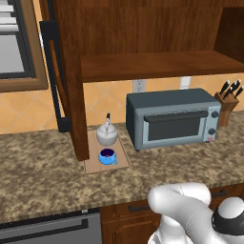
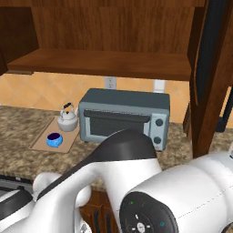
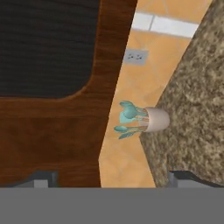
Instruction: Pick the kettle from the counter and place it on the tray. Then pick the mug from the cabinet and place it on the tray. Then close the cabinet doors.
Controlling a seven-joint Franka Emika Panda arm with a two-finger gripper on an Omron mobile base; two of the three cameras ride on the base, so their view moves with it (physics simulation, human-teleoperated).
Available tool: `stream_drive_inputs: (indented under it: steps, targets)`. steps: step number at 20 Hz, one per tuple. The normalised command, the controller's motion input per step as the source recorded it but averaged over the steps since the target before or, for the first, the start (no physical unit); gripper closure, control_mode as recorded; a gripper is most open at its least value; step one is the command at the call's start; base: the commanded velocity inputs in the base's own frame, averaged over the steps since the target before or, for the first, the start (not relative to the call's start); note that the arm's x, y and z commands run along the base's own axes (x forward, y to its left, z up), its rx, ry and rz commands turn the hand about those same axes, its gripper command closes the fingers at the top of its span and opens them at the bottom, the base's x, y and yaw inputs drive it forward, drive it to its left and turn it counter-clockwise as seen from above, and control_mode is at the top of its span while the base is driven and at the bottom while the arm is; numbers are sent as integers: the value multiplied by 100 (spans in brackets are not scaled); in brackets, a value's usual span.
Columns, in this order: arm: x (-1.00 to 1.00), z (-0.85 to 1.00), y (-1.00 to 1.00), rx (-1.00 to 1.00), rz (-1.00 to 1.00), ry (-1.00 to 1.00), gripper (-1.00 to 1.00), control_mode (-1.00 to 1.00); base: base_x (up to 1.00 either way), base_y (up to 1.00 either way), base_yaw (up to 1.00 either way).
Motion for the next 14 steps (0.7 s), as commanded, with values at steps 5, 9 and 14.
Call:
stream_drive_inputs:
  steps: [5, 9, 14]
  targets:
    - [32, -2, -3, 0, 22, 4, -100, -100, 0, 0, 0]
    - [42, -8, 0, 0, 20, 4, -100, -100, 0, 0, 0]
    - [44, -24, 0, 5, 17, 8, -100, -100, 0, 0, 0]
